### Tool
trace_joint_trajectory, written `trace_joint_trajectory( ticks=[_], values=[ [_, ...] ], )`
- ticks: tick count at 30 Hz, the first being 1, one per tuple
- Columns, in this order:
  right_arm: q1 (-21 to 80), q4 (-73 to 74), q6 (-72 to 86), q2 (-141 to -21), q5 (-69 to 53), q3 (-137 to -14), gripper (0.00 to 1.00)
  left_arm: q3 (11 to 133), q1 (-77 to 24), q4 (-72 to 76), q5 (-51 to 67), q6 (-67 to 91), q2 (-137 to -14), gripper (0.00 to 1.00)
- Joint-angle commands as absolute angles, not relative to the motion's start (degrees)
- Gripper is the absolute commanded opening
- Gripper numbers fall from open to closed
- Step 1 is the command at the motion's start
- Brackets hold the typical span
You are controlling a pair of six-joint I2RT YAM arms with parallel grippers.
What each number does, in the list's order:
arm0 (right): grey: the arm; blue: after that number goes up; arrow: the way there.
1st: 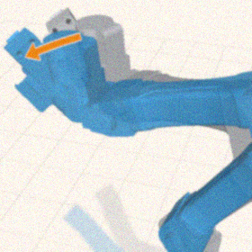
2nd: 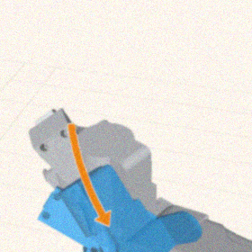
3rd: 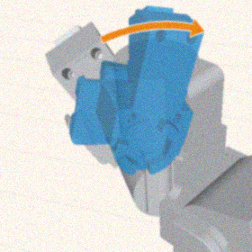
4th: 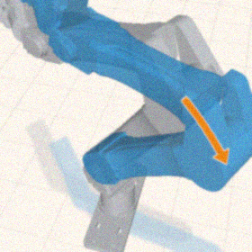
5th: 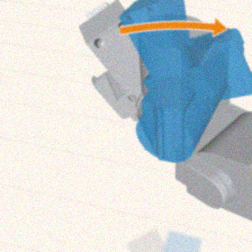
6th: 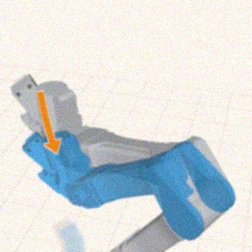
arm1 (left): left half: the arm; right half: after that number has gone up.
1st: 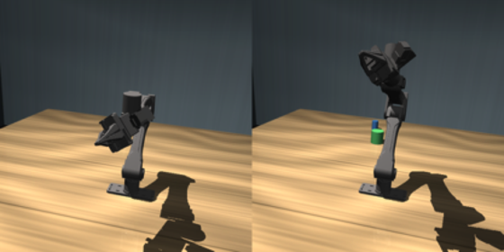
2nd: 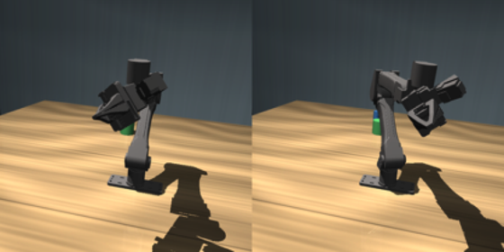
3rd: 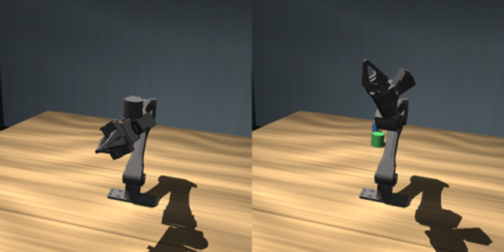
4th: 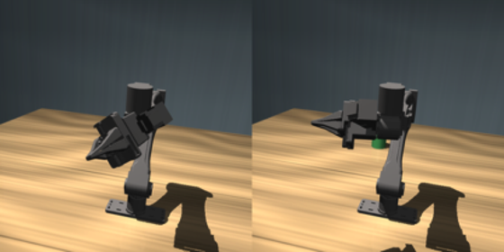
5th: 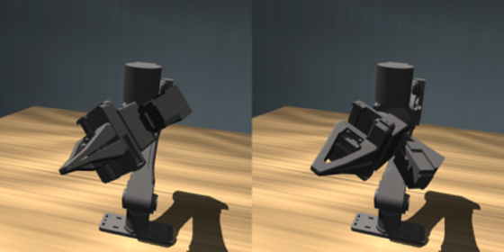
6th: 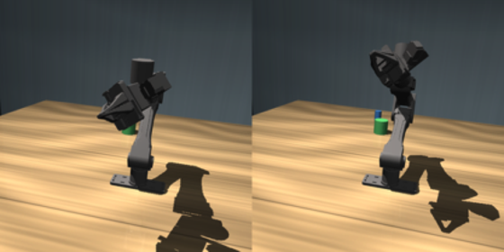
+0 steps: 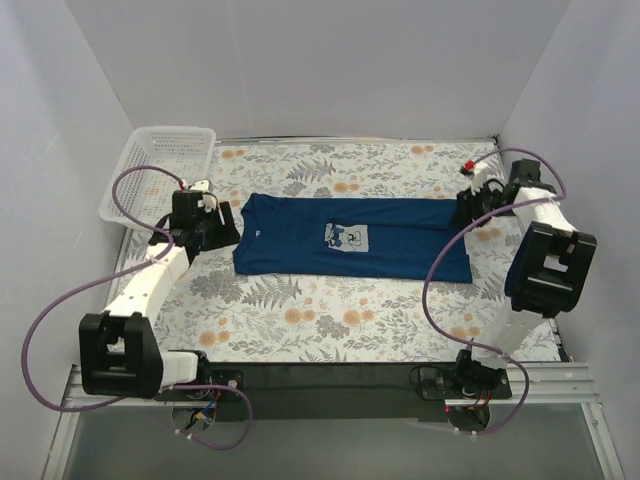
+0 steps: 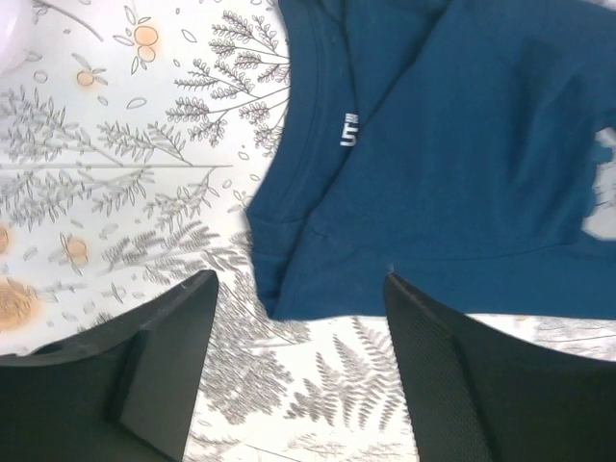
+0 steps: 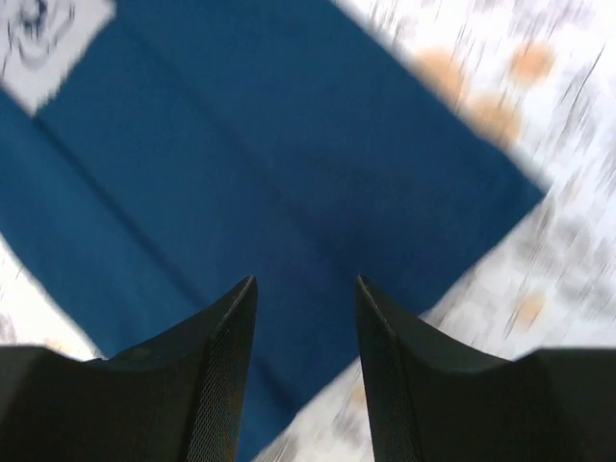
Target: Fold and stack the t-shirts
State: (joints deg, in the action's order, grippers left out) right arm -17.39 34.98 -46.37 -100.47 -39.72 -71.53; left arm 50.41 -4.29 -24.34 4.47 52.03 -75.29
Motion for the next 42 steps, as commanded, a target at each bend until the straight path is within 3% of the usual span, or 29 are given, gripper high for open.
trace_joint_trajectory(
  ticks=[1, 8, 15, 32, 35, 38, 42],
  values=[
    [-14.4, 33.4, -40.0, -107.5, -42.5, -82.6, 0.44, 47.1, -3.8, -21.1, 3.8, 56.7, -66.1, 0.66],
    [-13.4, 32.0, -30.4, -117.8, -37.1, -95.1, 0.46, 41.9, -3.3, -21.4, 9.4, 68.1, -55.1, 0.77],
    [-13.3, 31.6, -28.0, -122.8, -29.4, -98.8, 0.47, 34.2, -3.3, -18.8, 16.5, 81.3, -51.3, 0.78],
    [-13.4, 31.3, -27.2, -130.3, -28.4, -102.9, 0.49, 28.4, -3.3, -19.2, 16.7, 85.6, -48.1, 0.78],
    [-13.4, 31.4, -27.0, -130.7, -30.8, -102.0, 0.45, 27.6, -3.3, -19.0, 17.1, 86.1, -47.9, 0.78],
    [-13.4, 31.6, -27.1, -130.2, -32.9, -99.9, 0.32, 26.9, -3.3, -18.7, 17.6, 87.1, -47.4, 0.78],
    [-13.6, 31.3, -27.2, -128.9, -33.8, -97.9, 0.05, 26.1, -3.3, -18.7, 17.8, 88.3, -46.4, 0.78]
  ],
)
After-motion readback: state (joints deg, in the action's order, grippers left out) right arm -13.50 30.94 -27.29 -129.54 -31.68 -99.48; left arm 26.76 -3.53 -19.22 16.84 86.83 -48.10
